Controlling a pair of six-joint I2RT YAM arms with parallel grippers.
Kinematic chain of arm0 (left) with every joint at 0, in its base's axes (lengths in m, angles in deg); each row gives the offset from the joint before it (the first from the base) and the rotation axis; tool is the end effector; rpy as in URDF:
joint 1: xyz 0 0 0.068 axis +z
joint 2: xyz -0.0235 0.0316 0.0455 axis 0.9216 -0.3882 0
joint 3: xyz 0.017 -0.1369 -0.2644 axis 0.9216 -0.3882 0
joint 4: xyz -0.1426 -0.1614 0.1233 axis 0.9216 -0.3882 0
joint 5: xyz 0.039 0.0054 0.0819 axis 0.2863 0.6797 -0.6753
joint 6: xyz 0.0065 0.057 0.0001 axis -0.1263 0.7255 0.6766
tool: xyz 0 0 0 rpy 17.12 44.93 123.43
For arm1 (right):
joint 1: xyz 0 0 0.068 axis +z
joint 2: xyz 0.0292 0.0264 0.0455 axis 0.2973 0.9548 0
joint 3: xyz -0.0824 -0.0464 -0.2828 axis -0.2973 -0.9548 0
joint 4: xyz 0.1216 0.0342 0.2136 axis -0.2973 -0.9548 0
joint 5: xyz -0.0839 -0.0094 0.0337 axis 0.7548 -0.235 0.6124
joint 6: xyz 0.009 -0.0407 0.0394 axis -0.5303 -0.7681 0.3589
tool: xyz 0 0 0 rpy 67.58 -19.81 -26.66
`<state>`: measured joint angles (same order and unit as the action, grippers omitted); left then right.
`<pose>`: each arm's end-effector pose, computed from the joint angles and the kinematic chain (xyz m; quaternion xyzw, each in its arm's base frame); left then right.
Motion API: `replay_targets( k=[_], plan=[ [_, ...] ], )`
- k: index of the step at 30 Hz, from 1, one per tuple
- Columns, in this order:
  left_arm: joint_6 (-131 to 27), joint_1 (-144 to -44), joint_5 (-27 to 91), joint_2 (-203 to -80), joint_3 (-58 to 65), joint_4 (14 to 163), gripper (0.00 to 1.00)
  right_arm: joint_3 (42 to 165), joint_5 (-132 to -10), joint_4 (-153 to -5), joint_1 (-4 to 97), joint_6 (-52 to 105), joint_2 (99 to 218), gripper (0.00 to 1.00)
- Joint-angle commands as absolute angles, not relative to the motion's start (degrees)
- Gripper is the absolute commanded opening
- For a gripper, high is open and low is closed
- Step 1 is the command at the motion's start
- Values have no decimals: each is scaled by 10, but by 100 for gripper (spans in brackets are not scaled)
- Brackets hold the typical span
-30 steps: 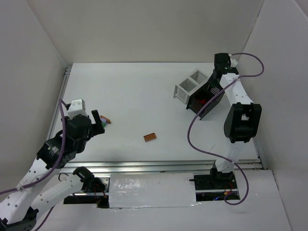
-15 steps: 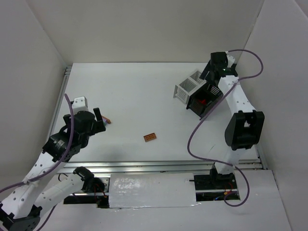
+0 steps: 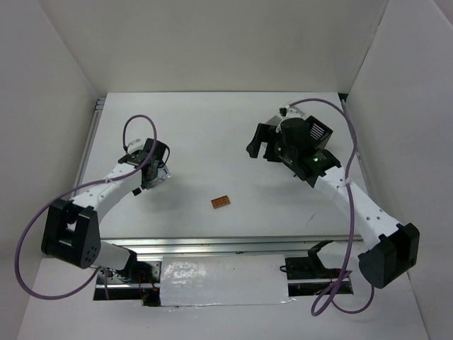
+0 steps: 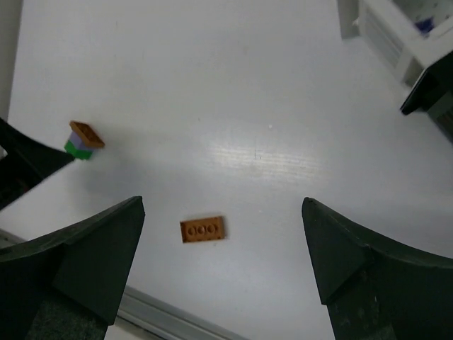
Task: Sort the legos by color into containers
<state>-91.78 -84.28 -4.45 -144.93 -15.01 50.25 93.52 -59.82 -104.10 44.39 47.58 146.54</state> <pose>0.2457 -0.0558 0.2556 -0.3365 0.8818 0.0607 0.3249 0.2258 0.1130 0.3729 0.0199 0.8628 0.2116 0.4588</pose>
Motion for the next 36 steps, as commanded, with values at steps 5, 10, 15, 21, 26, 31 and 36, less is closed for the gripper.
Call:
replay_targets(
  k=[5, 10, 15, 21, 26, 31, 36],
  plan=[
    [-986, -798, -51, -1531, -86, 548, 99, 849, -684, -958, 457, 488, 1460, 100],
    [-993, -792, -41, -1586, -83, 571, 99, 836, -699, -945, 463, 484, 1469, 99],
    [-1014, -792, -35, -1594, -122, 608, 100, 822, -706, -928, 469, 483, 1462, 100],
    [-1018, -788, -53, -1624, -124, 621, 72, 810, -714, -915, 473, 483, 1457, 99],
    [-1008, -783, -38, -1657, -125, 644, 59, 804, -717, -912, 476, 484, 1447, 100],
    [-961, -784, 5, -1653, -130, 667, 0, 788, -752, -887, 476, 497, 1440, 100],
    [-813, -856, 110, -1531, -195, 841, 0, 759, -754, -858, 470, 559, 1410, 100]
  ],
)
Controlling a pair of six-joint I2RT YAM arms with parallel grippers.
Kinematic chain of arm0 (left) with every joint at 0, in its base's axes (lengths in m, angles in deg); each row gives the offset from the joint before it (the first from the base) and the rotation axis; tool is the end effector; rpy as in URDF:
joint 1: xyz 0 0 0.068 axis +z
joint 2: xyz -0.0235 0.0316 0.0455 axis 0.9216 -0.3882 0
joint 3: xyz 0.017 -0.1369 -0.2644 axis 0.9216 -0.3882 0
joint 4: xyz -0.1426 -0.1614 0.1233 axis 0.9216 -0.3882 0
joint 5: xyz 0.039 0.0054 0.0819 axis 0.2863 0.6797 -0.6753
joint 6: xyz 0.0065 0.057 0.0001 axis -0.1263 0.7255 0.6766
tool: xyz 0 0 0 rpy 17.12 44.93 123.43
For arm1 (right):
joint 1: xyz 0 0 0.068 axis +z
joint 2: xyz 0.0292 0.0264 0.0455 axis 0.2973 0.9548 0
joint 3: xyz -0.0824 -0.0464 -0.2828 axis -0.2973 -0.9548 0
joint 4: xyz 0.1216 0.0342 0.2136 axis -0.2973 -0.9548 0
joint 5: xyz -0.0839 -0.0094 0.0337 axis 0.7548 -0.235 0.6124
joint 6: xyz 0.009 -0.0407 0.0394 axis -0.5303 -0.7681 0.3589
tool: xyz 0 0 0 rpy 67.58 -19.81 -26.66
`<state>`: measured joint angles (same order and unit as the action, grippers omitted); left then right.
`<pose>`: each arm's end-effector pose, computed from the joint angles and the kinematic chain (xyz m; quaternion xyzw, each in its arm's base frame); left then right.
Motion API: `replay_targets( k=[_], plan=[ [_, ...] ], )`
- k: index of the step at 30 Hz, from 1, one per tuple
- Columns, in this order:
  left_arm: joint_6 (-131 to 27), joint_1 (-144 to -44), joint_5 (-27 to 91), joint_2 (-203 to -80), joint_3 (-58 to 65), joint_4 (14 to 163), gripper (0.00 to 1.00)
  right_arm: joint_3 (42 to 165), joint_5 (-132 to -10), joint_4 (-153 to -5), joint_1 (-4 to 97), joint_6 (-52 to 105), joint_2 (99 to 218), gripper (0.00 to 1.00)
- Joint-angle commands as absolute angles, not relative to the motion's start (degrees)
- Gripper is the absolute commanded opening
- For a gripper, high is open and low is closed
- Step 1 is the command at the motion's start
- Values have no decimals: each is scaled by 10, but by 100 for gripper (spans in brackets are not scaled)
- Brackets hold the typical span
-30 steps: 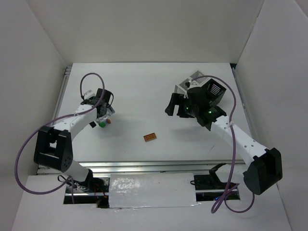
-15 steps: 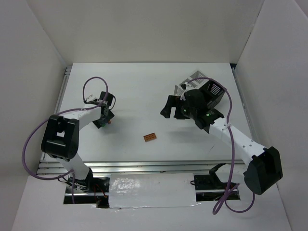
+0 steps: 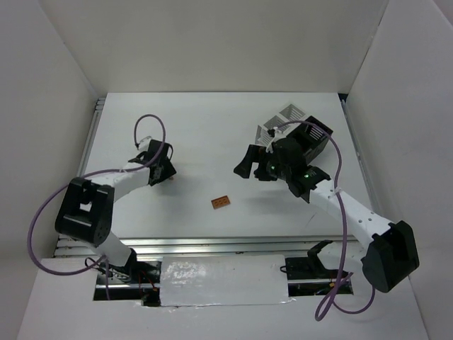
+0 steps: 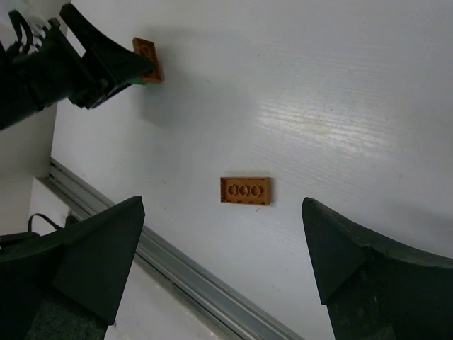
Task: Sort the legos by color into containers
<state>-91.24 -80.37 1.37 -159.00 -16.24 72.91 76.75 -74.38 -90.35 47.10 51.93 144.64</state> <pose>0.3099 -0.0571 0.2060 -0.3601 0.8654 -0.0040 0.3484 0.2087 0.1288 0.3062 -0.0310 0.8647 0.3282 0.3790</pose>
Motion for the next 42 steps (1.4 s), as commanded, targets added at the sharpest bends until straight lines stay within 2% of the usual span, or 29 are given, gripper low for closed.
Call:
replay_targets(
  k=[1, 5, 9, 13, 20, 25, 29, 31, 32, 33, 34, 35, 36, 38, 39, 40, 42],
  plan=[
    [-764, -876, 122, -1503, -211, 866, 0, 754, -745, -857, 468, 573, 1401, 100],
    [-639, -1012, 165, -1325, -319, 1025, 0, 739, -741, -850, 466, 631, 1354, 98],
    [-566, -1052, 270, -1247, -359, 1093, 0, 750, -765, -858, 485, 651, 1342, 96],
    [-522, -1108, 300, -1243, -333, 1065, 0, 767, -743, -880, 527, 655, 1353, 95],
    [-492, -1150, 277, -1259, -285, 1029, 0, 754, -723, -855, 581, 666, 1353, 94],
    [-492, -1166, 264, -1257, -285, 1040, 0, 749, -719, -855, 594, 667, 1368, 86],
    [-493, -1171, 263, -1257, -286, 1044, 0, 745, -723, -841, 606, 668, 1379, 65],
    [-493, -1173, 271, -1260, -283, 1044, 0, 745, -726, -833, 611, 664, 1384, 44],
    [-494, -1174, 271, -1260, -283, 1045, 0, 745, -729, -828, 612, 664, 1386, 44],
    [-495, -1175, 269, -1260, -283, 1046, 0, 744, -732, -825, 612, 663, 1387, 15],
    [-497, -1177, 263, -1259, -284, 1047, 1, 743, -739, -821, 612, 661, 1389, 2],
    [-499, -1177, 259, -1258, -284, 1045, 6, 739, -746, -801, 612, 659, 1388, 0],
    [-499, -1178, 254, -1256, -283, 1043, 26, 729, -755, -789, 611, 647, 1387, 0],
    [-508, -1178, 237, -1254, -275, 1033, 54, 708, -779, -735, 609, 624, 1382, 0],
    [-512, -1178, 237, -1256, -269, 1013, 94, 701, -788, -721, 601, 616, 1381, 0],
    [-513, -1178, 237, -1260, -260, 997, 99, 695, -800, -708, 595, 608, 1378, 0],
    [-521, -1178, 214, -1270, -223, 935, 99, 680, -833, -683, 564, 588, 1369, 0]
  ],
)
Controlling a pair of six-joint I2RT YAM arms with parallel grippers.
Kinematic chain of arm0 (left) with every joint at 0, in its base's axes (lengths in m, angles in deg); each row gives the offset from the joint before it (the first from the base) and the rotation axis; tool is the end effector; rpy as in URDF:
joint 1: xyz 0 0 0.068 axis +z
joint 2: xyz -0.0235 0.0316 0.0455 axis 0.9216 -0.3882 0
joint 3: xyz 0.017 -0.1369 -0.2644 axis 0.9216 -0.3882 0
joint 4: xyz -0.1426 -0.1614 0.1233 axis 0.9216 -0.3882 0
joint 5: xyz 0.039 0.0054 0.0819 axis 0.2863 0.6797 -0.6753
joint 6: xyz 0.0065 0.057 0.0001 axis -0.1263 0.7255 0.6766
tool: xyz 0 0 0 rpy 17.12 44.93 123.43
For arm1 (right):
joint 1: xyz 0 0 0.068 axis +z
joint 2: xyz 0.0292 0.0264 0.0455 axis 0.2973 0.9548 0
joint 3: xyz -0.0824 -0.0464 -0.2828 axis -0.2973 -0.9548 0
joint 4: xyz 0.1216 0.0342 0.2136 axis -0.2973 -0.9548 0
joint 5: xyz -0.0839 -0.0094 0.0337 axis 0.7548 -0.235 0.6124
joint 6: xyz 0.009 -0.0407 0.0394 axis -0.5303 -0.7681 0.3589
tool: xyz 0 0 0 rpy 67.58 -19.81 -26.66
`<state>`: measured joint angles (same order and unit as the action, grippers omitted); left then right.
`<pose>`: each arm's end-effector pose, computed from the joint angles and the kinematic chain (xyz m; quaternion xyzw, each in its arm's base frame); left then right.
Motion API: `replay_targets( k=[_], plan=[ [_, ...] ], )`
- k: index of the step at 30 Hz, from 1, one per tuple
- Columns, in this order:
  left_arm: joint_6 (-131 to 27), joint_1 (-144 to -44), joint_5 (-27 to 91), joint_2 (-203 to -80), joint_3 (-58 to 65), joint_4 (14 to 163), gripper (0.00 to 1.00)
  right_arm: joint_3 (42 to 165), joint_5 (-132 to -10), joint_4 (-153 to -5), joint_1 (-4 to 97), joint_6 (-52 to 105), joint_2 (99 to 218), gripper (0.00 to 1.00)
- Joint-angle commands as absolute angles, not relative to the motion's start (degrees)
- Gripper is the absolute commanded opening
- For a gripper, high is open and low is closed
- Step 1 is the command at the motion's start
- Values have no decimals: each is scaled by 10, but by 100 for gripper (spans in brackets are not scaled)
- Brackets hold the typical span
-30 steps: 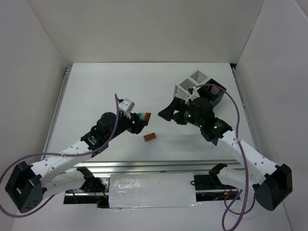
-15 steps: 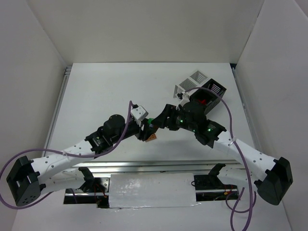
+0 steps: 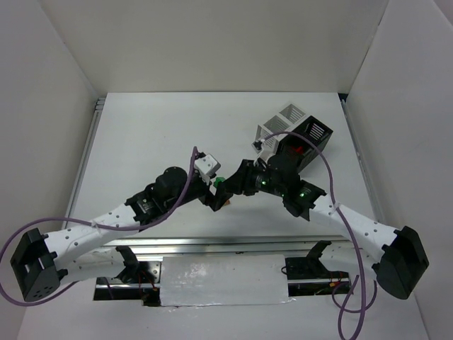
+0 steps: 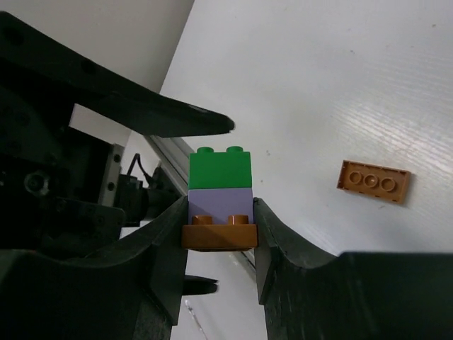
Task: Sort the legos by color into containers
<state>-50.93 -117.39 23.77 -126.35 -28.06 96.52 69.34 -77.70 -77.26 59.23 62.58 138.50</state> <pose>0.1457 -0.1754 0.3228 0.2595 0.7229 -0.3280 0.5500 0.1611 0.1586 0.3090 -0.0680 0.8063 0.4667 0.3570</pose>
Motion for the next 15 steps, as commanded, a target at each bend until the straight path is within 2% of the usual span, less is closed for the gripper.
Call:
replay_targets(
  k=[1, 4, 7, 12, 15],
  plan=[
    [-527, -1178, 214, -1271, -211, 914, 100, 675, -849, -666, 548, 582, 1365, 0],
    [-549, -1178, 220, -1251, -172, 847, 99, 643, -931, -638, 474, 543, 1340, 0],
    [-557, -1177, 276, -1208, -159, 808, 100, 624, -1024, -623, 409, 511, 1313, 0],
    [-559, -1178, 401, -1209, -133, 764, 99, 608, -1153, -618, 391, 456, 1253, 0],
    [-560, -1178, 464, -1223, -126, 770, 100, 591, -1233, -557, 391, 482, 1228, 0]
  ],
)
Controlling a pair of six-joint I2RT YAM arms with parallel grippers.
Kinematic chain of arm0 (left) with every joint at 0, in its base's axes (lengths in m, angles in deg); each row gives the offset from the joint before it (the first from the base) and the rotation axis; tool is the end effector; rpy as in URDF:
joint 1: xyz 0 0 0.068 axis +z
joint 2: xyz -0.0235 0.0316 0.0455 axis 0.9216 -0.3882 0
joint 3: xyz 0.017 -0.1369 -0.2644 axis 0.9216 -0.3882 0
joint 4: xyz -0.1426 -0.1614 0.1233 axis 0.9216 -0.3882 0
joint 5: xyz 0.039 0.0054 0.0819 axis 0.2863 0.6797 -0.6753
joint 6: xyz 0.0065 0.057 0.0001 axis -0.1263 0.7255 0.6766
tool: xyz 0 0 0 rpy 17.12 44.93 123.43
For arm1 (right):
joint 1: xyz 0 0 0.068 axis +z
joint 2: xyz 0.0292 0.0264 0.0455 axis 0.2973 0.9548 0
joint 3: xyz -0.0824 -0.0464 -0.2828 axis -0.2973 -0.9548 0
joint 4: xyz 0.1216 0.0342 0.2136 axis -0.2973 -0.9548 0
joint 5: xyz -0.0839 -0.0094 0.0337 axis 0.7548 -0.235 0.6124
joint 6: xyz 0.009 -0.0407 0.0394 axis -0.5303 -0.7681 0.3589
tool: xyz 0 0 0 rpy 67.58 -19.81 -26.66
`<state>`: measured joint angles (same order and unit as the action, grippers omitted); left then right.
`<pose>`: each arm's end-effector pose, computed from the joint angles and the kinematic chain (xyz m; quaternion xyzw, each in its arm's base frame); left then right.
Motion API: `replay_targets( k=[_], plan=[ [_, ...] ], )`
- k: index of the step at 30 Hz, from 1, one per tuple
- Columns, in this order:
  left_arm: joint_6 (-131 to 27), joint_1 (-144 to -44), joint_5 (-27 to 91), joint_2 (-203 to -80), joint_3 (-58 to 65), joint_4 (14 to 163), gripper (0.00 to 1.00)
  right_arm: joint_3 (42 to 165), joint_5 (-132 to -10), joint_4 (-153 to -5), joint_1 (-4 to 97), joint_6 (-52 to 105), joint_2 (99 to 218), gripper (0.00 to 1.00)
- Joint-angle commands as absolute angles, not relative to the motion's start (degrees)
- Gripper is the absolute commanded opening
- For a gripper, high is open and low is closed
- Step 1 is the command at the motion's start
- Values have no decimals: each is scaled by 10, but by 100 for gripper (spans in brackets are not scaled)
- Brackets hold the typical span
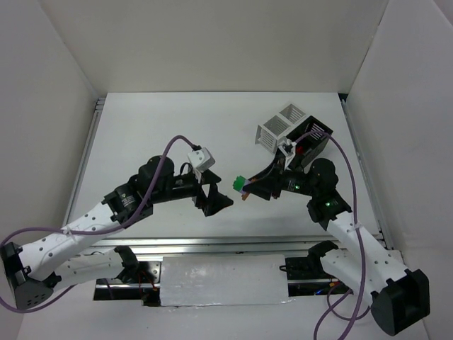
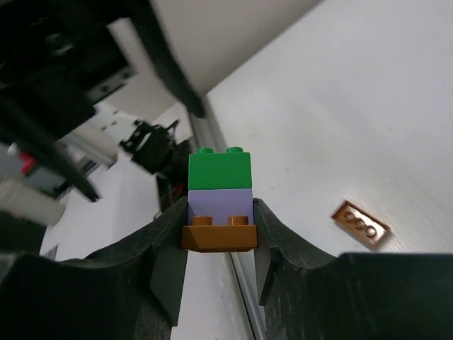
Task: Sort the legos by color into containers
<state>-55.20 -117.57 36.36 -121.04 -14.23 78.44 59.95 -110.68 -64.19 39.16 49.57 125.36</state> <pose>0.1198 -0.1591 0.3899 0.2980 0.7000 -0.4209 0.4940 0.1434 0.0899 0.3194 -0.2347 0.6751 0.5388 0.4460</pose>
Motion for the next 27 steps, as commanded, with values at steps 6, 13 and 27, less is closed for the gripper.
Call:
replay_targets(
  k=[6, 13, 27],
  plan=[
    [-579, -1179, 531, -1226, -146, 829, 100, 587, -1259, -516, 402, 526, 1212, 0],
    [-598, -1178, 573, -1247, -140, 890, 96, 606, -1229, -566, 449, 488, 1223, 0],
    [-592, -1178, 569, -1256, -145, 899, 55, 596, -1250, -519, 458, 506, 1235, 0]
  ],
)
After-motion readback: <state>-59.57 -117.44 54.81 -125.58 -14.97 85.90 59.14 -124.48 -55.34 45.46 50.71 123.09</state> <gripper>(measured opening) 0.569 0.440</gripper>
